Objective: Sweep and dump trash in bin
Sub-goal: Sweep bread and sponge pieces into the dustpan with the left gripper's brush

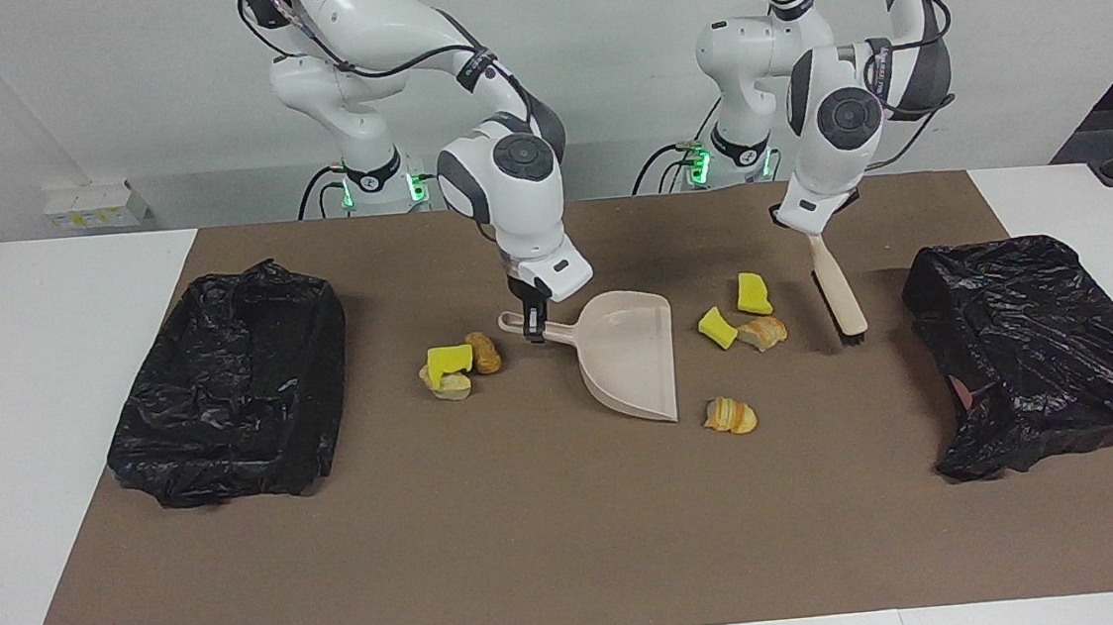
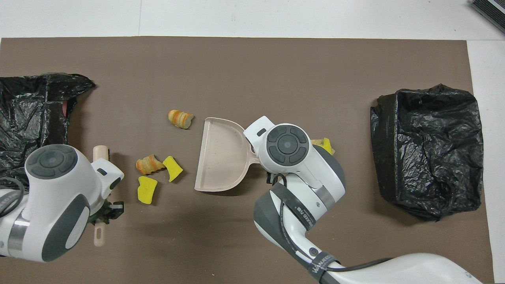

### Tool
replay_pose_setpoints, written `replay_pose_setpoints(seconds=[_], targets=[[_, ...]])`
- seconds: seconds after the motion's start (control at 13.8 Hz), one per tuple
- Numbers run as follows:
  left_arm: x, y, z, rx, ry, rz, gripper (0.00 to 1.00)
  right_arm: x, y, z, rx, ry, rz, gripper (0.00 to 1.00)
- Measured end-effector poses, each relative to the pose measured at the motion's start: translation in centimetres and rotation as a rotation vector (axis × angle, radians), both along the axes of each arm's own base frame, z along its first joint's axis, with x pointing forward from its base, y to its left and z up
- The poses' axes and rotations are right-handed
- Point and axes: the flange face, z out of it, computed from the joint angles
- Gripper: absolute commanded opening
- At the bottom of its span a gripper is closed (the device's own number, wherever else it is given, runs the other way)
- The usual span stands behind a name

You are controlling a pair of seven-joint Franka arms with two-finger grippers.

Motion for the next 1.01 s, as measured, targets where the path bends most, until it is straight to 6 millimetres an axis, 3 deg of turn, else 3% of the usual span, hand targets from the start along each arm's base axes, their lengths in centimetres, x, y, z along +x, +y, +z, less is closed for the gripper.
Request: replay_pose_setpoints(seconds=[0.14, 0.29, 0.58, 0.79, 1.01], targets=[[-2.0, -2.5, -1.4, -0.001, -0.013, 0.145, 0.0, -0.3, 0.5, -0.1, 0.001, 0.003, 0.0, 0.0], [-2.6, -5.1, -2.3, -0.042, -0.041, 0.305, 0.0, -0.4, 0.7, -0.4, 0.001, 0.008, 0.001, 0.0], [-1.4, -9.6, -4.5, -0.13, -0.137, 0.405, 0.0, -0.4, 0.7, -0.5, 0.001, 0.009, -0.001, 0.0], [-0.1, -13.4, -3.9, -0.218, -0.189, 0.304, 0.0, -0.5, 0.7, -0.5, 0.001, 0.009, -0.005, 0.0], [-1.1, -18.0, -3.4, -0.297, -0.2, 0.07, 0.0, -0.5, 0.7, -0.5, 0.001, 0.01, -0.005, 0.0]])
